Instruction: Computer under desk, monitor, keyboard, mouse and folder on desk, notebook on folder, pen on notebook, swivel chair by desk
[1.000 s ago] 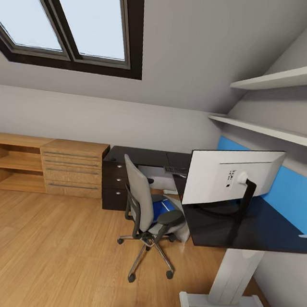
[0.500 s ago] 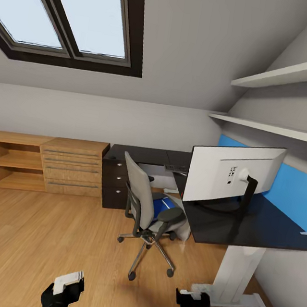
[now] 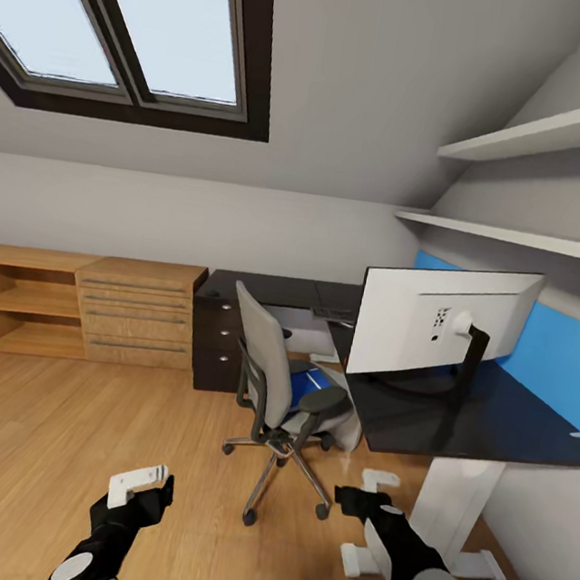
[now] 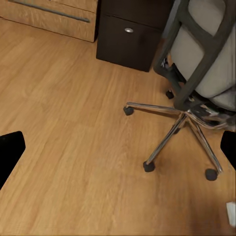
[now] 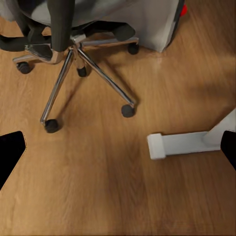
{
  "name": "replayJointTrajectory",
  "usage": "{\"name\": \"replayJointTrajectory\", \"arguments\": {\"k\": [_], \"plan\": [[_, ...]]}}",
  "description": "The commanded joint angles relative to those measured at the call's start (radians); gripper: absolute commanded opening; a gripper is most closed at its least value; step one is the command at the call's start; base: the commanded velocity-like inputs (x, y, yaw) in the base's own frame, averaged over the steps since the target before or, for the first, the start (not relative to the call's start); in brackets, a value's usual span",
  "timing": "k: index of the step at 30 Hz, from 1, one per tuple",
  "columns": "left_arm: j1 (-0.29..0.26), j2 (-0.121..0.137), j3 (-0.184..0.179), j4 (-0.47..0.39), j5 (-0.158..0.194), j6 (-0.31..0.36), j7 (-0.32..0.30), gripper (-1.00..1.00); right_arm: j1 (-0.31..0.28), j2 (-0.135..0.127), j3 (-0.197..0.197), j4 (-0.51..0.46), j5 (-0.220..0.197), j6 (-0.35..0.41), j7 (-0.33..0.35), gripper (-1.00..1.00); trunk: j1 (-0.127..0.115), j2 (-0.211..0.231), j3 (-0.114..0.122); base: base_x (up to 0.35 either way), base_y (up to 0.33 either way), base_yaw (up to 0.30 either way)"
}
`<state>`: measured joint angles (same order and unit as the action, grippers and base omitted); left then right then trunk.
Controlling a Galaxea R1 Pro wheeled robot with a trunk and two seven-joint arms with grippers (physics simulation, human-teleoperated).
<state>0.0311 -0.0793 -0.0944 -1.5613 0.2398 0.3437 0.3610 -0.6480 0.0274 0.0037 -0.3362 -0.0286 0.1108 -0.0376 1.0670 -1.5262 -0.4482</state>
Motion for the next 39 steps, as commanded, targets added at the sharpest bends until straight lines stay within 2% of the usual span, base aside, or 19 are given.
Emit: {"name": "replayJointTrajectory", "arguments": {"k": [1,2,4,5,7,8,9,11,13,16,39], "plan": [[0.001,-0.016,-0.002,-0.022,0.011,0.021,0.007,1.0,-0.007,0.001,0.0,0.002,-0.013,0.012,-0.004,1.0,0.004,-0.008,-0.004,0.0,0.0,0.0],[0.001,-0.024,-0.002,-0.03,0.012,0.029,0.007,1.0,-0.009,0.001,0.0,0.003,-0.017,0.014,-0.003,1.0,0.008,-0.015,-0.007,0.0,0.0,0.0],[0.002,-0.058,-0.008,-0.051,0.014,0.054,0.007,1.0,-0.016,0.002,-0.001,0.007,-0.033,0.022,-0.003,1.0,0.015,-0.029,-0.014,0.0,0.0,0.0],[0.002,-0.059,-0.02,-0.053,0.014,0.056,0.007,1.0,-0.017,0.003,-0.001,0.007,-0.035,0.023,-0.002,1.0,0.019,-0.036,-0.017,0.0,0.0,0.0],[0.003,-0.057,-0.029,-0.054,0.014,0.057,0.007,1.0,-0.017,0.004,-0.001,0.008,-0.036,0.023,-0.002,1.0,0.027,-0.05,-0.023,0.0,0.0,0.0],[0.003,-0.052,-0.036,-0.054,0.014,0.058,0.007,1.0,-0.017,0.006,-0.001,0.008,-0.037,0.023,-0.002,1.0,0.031,-0.057,-0.026,0.0,0.0,0.0],[0.003,-0.036,-0.043,-0.056,0.014,0.058,0.006,1.0,-0.018,0.014,-0.001,0.008,-0.038,0.023,0.0,1.0,0.035,-0.064,-0.029,0.0,0.0,0.0],[0.003,-0.03,-0.046,-0.056,0.015,0.057,0.006,1.0,-0.018,0.02,-0.002,0.008,-0.038,0.023,0.001,1.0,0.042,-0.078,-0.035,0.0,0.0,0.0],[0.003,-0.022,-0.056,-0.057,0.015,0.056,0.007,1.0,-0.018,0.043,-0.003,0.009,-0.038,0.021,0.003,1.0,0.05,-0.092,-0.042,0.0,0.0,0.0],[0.003,-0.021,-0.057,-0.057,0.015,0.055,0.008,1.0,-0.018,0.047,-0.004,0.009,-0.039,0.021,0.003,1.0,0.061,-0.113,-0.051,0.0,0.0,0.0],[0.003,-0.022,-0.057,-0.057,0.015,0.054,0.013,1.0,-0.018,0.042,-0.002,0.007,-0.037,0.016,0.002,1.0,0.15,-0.274,-0.123,0.0,0.0,0.0]]}}
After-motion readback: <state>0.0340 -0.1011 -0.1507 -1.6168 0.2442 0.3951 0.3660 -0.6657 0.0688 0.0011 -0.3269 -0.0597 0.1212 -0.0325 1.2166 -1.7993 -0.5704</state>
